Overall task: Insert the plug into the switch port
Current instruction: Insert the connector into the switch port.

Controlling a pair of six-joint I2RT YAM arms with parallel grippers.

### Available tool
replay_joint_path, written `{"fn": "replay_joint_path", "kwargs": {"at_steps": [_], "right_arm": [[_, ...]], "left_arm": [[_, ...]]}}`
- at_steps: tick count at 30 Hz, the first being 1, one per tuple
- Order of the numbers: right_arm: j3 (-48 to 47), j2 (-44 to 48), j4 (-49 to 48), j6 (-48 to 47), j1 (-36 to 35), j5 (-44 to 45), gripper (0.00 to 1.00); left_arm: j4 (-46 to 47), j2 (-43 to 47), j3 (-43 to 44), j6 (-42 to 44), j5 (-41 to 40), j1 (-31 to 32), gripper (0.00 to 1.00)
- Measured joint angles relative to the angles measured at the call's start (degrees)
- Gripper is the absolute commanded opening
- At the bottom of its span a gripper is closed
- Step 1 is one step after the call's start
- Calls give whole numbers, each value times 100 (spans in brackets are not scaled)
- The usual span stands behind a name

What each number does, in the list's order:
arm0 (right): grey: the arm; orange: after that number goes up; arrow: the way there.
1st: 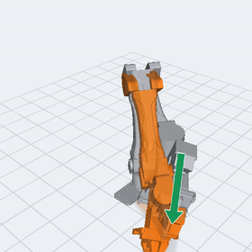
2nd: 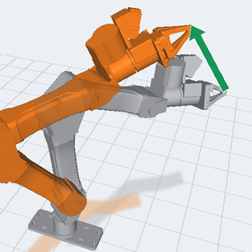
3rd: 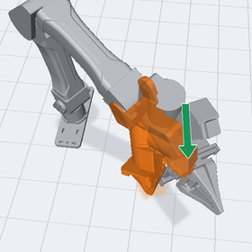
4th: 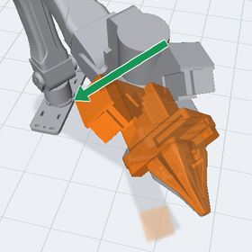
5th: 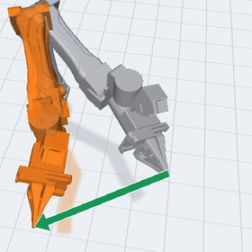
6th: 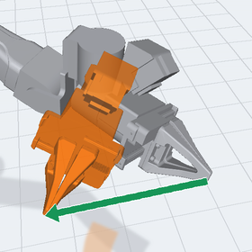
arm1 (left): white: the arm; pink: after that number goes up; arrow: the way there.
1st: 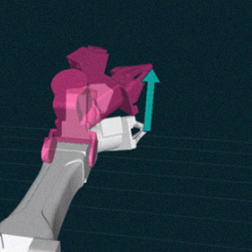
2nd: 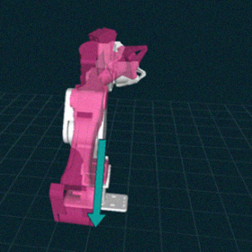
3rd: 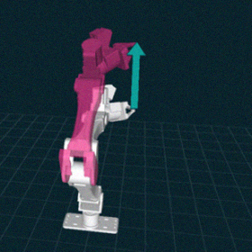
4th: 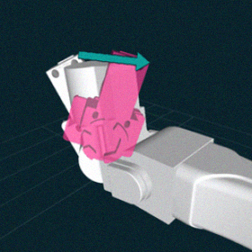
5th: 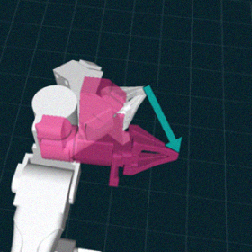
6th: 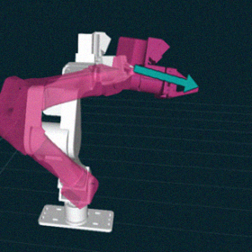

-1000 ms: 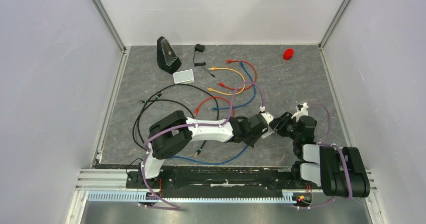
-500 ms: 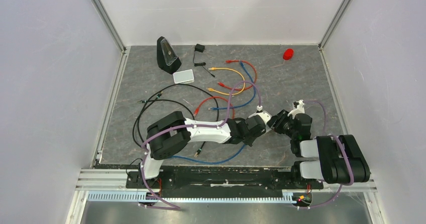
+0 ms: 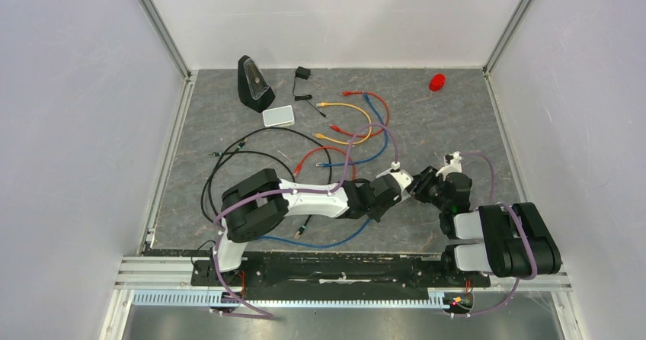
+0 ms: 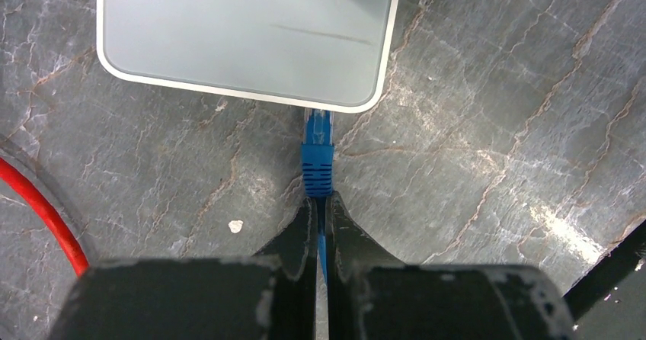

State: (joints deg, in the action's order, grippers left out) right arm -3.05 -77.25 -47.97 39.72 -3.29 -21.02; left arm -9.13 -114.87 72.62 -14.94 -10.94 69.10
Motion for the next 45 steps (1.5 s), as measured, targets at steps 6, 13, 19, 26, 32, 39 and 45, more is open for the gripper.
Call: {"fn": "replay_joint_path", "kwargs": {"at_steps": [6,13,19,26,32,39,45], "right_arm": [[20,-61,-245,157,-44,39,28],[15,-22,-308,219,-59,57,36],[-278,603,1401,-409,299,-382,45],[-1276,501,3211,-1491,435,-931,52],[-1923,98,4155,-2608,533,-1381,53],[-2111,-94,4463,-3250,671,-1788,48],[-2048,-184,4341,-3381,754,-1965,40]], "left_arm": [[151,2,-96,120,105,-31,2],[190,98,-155,302,363,-105,5],[1095,396,-859,302,518,-168,12],[1364,435,-992,313,695,-214,25],[1200,337,-791,382,833,-223,29],[1001,275,-632,476,868,-223,19],[881,203,-501,557,933,-223,2]]}}
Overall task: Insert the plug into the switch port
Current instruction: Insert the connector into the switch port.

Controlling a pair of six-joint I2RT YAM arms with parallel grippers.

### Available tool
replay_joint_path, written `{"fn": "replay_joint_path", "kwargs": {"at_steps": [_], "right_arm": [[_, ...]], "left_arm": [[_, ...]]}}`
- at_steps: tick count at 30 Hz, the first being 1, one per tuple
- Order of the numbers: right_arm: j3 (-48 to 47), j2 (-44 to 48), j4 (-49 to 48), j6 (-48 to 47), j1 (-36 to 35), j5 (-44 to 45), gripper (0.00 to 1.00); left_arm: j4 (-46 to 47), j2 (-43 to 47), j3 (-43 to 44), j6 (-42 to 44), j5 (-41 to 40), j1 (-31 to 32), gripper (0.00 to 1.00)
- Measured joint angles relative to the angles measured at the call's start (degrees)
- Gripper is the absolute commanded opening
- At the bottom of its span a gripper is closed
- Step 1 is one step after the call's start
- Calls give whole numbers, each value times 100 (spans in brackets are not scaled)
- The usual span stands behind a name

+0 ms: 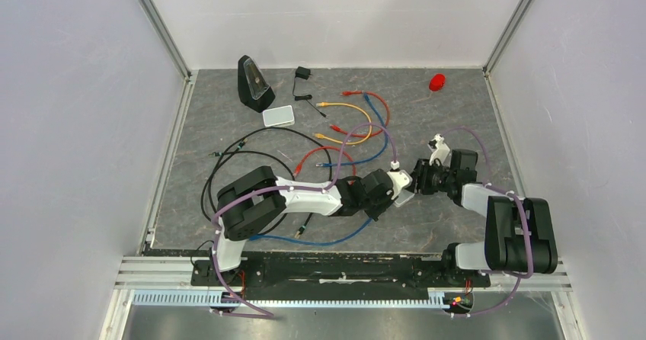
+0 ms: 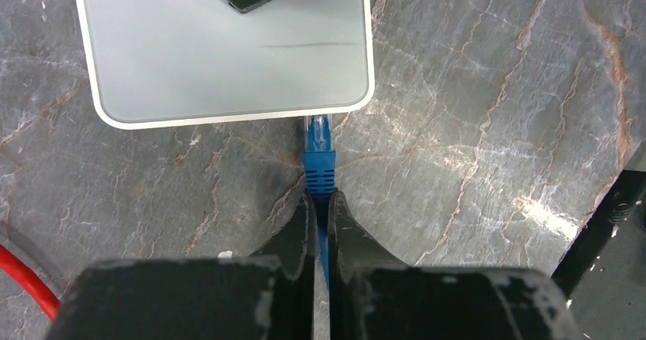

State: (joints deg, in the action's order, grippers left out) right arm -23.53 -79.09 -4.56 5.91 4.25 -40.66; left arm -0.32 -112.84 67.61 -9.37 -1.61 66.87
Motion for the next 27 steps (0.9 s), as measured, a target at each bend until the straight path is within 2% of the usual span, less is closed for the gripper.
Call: {"fn": "replay_joint_path", "kwargs": {"at_steps": [5,11,21,27], "right_arm": [[568,179,-929,304,90,-98,32],[1338,315,-2310,1123,164,2,32],[1987,662,-3296,2310,149,586,33],[2046,472,-3880,2983,-186,1102,32]], "left_arm": [[173,7,-98,7,74,0,2],[205,7,-109,-15,68,0,2],[673,94,-411,-538,24,4,2],[636,28,-354,-562,39,15,2]]}}
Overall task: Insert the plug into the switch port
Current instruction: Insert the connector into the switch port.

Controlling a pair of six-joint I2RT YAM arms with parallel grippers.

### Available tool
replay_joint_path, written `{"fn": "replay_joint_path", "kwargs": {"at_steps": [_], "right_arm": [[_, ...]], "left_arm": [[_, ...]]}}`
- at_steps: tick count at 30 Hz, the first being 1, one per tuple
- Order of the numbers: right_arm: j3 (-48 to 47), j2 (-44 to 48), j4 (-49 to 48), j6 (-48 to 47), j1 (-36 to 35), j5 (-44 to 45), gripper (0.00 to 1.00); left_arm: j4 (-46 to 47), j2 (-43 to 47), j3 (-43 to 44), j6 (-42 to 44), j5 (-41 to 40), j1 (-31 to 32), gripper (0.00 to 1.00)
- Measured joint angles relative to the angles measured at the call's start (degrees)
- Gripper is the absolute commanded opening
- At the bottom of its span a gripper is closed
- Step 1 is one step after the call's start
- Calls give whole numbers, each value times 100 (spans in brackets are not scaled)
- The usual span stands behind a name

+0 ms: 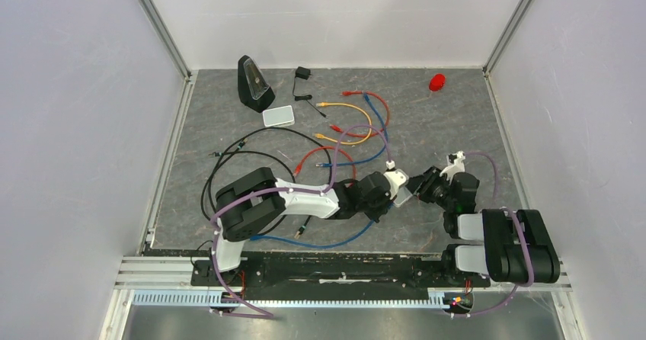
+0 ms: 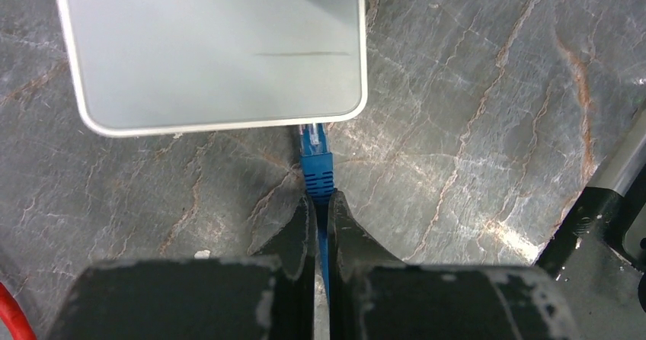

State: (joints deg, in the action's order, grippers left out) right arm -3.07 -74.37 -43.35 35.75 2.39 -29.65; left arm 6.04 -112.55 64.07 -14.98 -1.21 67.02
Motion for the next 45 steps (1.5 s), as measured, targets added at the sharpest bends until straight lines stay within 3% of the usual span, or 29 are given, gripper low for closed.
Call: {"fn": "replay_joint_path", "kwargs": {"at_steps": [6,11,15,19,23,30,33,41,45], "right_arm": [[-17,-376,-1327,1045,-192,85,31],[-81,-719,-1733,1335,-389,-68,32],[20,-785,-1211,1198,-468,2,35],[28,-267,-293,820,-479,118,38],[28,463,885,420,-544,-2,49],[-927,981,3051,-726,-592,103,60],[-1314,787,3556,-1257,-540,107,61],[-2684,-772,4157,-2514,-501,-647,61],[-3198,-1338,4345,-2896,-501,-968,66]], "left_arm": [[92,-146,101,-4,-181,79,2],[728,-304,116,-87,-396,160,2],[1266,-214,-251,-234,-496,118,2],[1403,13,-603,-234,-503,118,2],[1467,192,-874,-232,-704,55,2],[1598,382,-1191,-232,-778,-81,2],[1665,382,-1226,-232,-787,-81,2],[1818,382,-1311,-232,-791,-81,2],[1860,385,-1342,-232,-793,-81,2]]}}
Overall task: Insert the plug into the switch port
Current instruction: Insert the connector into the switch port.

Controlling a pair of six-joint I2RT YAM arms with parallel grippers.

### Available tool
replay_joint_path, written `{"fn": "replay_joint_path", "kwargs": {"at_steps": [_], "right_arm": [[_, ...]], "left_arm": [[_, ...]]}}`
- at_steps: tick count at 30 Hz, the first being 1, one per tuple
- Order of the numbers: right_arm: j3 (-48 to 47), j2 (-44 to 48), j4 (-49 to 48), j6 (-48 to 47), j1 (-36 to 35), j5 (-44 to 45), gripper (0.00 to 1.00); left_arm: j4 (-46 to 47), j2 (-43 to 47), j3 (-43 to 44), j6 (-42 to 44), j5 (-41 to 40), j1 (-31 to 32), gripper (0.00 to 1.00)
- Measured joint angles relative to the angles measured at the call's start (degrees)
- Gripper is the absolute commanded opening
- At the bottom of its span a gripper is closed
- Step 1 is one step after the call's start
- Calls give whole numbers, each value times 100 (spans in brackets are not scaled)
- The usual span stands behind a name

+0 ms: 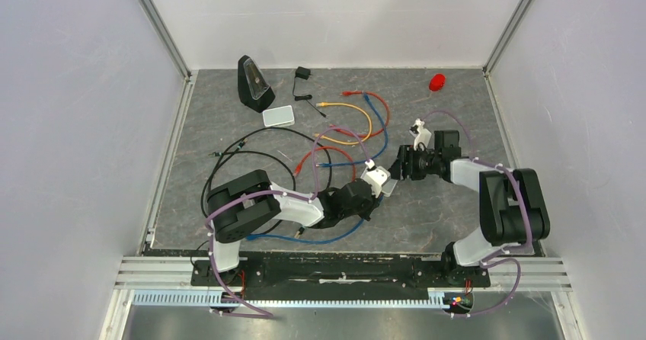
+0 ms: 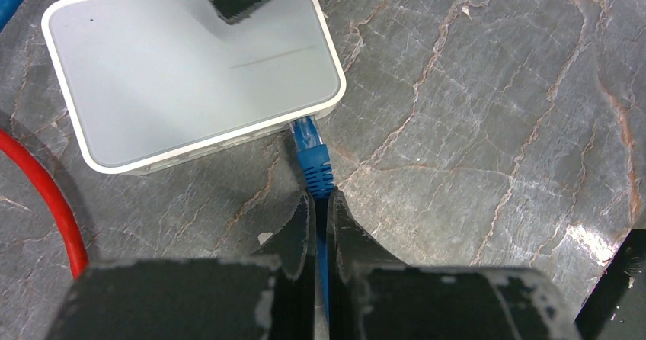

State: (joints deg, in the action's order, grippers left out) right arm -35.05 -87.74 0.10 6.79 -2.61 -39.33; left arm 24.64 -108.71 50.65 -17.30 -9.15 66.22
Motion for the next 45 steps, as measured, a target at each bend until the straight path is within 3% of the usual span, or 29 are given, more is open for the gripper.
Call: {"fn": "replay_joint_path", "kwargs": {"at_steps": [4,11,17,21,33,36,40,45], "right_arm": [[-398,-396,170,-278,0,-271,62],[-411,-678,96,-603,-39,-599,27],[787,-70,-1484,-160,66,-518,20],[1416,-76,-2833,442,122,-520,21],[2503,-33,-4972,1690,94,184,23],[2765,-24,-5436,2000,94,411,31],[2959,468,-5143,2334,232,590,41],[2800,1462,-3362,2411,778,664,51]], "left_arm": [[28,0,-7,0,0,0,2],[-2,11,0,0,-4,2,2],[-332,39,122,4,-24,46,2],[-503,24,214,4,-46,76,2],[-1128,-90,616,85,-131,96,2],[-1484,-144,835,151,-120,96,2],[-1506,-125,870,234,-79,94,2],[-1344,-308,1062,503,52,9,3]]}}
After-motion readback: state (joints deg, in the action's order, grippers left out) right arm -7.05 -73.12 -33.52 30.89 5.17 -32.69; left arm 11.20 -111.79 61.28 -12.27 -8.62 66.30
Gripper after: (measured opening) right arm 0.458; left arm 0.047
